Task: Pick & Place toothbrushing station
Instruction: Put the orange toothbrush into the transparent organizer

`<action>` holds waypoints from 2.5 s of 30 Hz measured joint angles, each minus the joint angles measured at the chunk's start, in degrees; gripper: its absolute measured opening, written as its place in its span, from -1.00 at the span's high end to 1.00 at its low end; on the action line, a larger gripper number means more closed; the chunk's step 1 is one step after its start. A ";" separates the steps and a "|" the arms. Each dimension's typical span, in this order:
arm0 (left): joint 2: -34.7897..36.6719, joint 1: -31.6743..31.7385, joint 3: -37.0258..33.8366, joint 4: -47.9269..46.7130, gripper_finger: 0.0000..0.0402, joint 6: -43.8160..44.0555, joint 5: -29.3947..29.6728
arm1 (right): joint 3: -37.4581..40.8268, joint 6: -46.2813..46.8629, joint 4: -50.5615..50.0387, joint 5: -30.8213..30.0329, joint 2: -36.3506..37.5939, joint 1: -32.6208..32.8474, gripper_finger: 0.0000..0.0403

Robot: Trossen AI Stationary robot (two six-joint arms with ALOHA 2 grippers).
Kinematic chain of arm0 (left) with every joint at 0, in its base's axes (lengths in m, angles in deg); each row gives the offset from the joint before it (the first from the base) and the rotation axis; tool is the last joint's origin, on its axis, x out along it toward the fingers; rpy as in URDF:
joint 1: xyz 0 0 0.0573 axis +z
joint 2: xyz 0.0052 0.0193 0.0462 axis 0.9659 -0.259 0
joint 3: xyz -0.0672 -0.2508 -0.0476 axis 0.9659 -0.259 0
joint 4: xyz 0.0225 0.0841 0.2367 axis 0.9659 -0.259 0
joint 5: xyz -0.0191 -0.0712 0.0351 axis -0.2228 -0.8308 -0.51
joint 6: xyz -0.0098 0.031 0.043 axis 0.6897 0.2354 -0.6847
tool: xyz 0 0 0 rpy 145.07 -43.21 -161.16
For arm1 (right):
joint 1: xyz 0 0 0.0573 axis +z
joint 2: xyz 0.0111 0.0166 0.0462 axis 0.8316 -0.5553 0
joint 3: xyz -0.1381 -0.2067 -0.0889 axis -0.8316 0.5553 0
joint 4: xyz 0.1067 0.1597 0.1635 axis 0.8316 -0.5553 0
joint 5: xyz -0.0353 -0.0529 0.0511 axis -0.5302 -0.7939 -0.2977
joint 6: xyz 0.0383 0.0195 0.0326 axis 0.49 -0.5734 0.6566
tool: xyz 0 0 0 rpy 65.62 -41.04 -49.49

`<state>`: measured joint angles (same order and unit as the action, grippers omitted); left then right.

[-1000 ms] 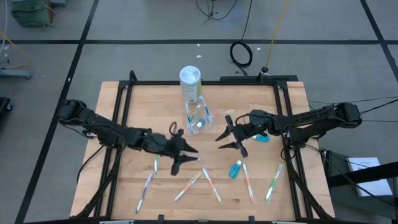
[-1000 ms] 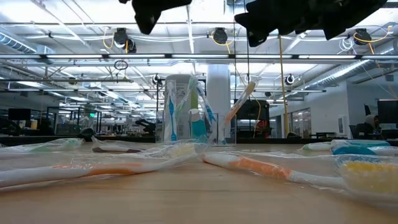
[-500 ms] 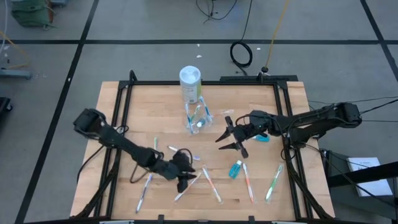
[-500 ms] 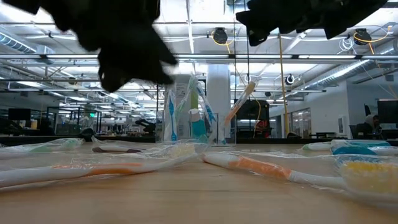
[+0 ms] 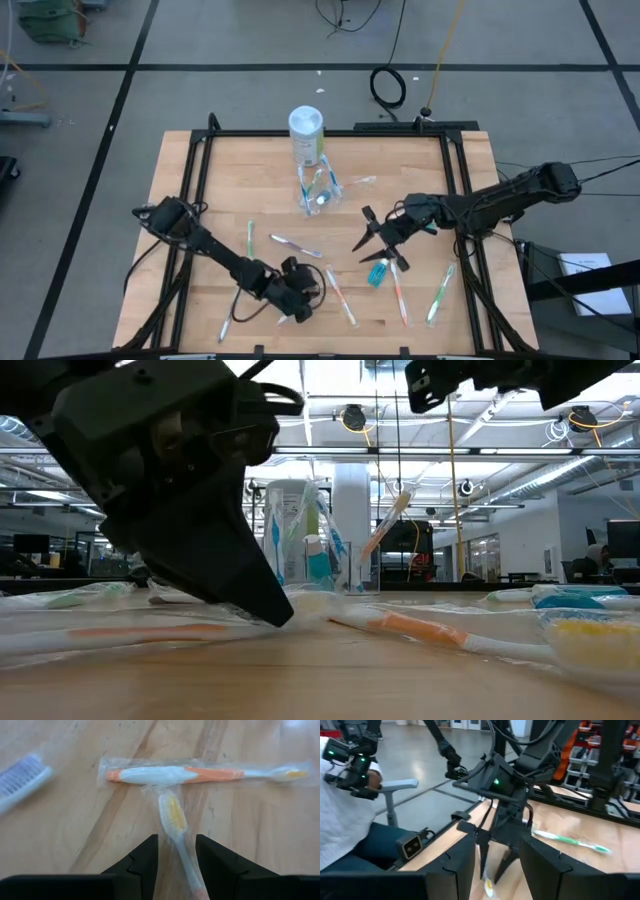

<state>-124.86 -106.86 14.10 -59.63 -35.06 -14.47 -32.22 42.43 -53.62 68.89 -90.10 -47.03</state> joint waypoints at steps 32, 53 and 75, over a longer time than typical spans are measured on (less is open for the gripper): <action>23.65 1.15 11.00 -39.19 0.98 -8.07 41.34 | -0.04 -0.02 -0.36 -0.02 -0.02 1.40 0.31; 34.74 29.57 -30.82 63.52 0.99 -53.72 -2.47 | -0.04 -2.34 1.83 -0.01 -0.02 1.27 0.31; 11.40 25.04 -30.89 78.66 0.99 -49.97 24.44 | -0.04 -14.94 5.07 -34.92 -0.02 0.81 0.31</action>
<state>-113.46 -81.82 -16.79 19.02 -85.03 9.98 -32.27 27.49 -48.55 33.97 -90.13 -46.22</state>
